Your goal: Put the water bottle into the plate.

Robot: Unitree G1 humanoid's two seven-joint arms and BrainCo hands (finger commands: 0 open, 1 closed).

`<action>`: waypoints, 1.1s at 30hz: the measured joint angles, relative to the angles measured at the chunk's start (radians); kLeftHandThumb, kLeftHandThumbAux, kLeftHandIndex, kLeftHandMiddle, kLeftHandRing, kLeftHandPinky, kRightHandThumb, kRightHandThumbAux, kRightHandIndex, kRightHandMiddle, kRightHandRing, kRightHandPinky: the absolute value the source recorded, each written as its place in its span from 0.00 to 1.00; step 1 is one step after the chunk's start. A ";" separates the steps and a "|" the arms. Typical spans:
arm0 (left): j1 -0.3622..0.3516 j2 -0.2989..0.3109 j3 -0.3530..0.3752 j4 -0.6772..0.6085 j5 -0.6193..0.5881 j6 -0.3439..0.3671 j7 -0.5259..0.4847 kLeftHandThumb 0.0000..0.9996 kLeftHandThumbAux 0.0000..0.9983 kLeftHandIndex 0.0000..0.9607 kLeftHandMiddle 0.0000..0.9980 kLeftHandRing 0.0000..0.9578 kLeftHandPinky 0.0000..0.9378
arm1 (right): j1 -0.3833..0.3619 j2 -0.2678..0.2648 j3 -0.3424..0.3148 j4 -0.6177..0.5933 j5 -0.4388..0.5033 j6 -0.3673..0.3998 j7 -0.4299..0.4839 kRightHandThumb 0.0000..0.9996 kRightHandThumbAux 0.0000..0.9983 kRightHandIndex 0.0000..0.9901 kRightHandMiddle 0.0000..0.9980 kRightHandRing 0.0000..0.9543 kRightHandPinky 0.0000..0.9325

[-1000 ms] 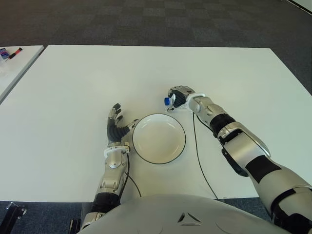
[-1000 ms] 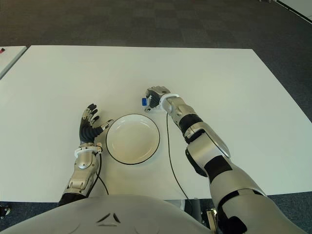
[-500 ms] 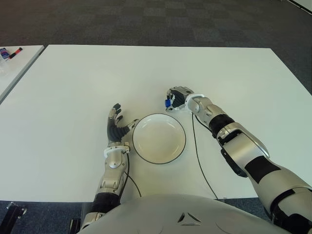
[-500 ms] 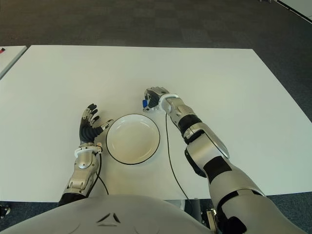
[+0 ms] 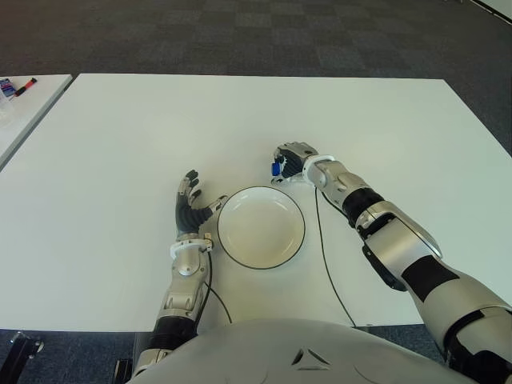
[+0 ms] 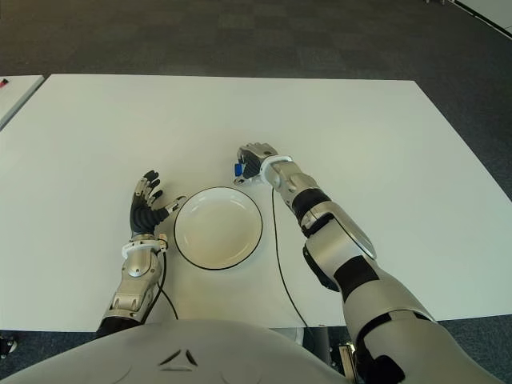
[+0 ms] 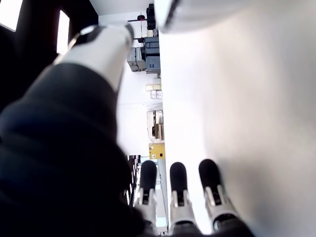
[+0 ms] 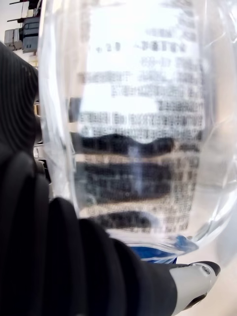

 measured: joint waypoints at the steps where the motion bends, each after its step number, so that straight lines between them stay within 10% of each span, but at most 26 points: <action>1: 0.000 0.000 0.000 -0.001 0.000 0.001 0.000 0.00 0.95 0.16 0.14 0.14 0.17 | 0.000 0.000 0.000 0.000 0.000 -0.004 -0.003 0.86 0.67 0.44 0.49 0.86 0.93; 33: 0.004 0.000 0.003 -0.004 0.002 -0.002 0.000 0.00 0.95 0.16 0.15 0.14 0.17 | 0.006 -0.016 -0.007 0.011 0.015 -0.083 -0.015 0.85 0.67 0.45 0.49 0.91 0.94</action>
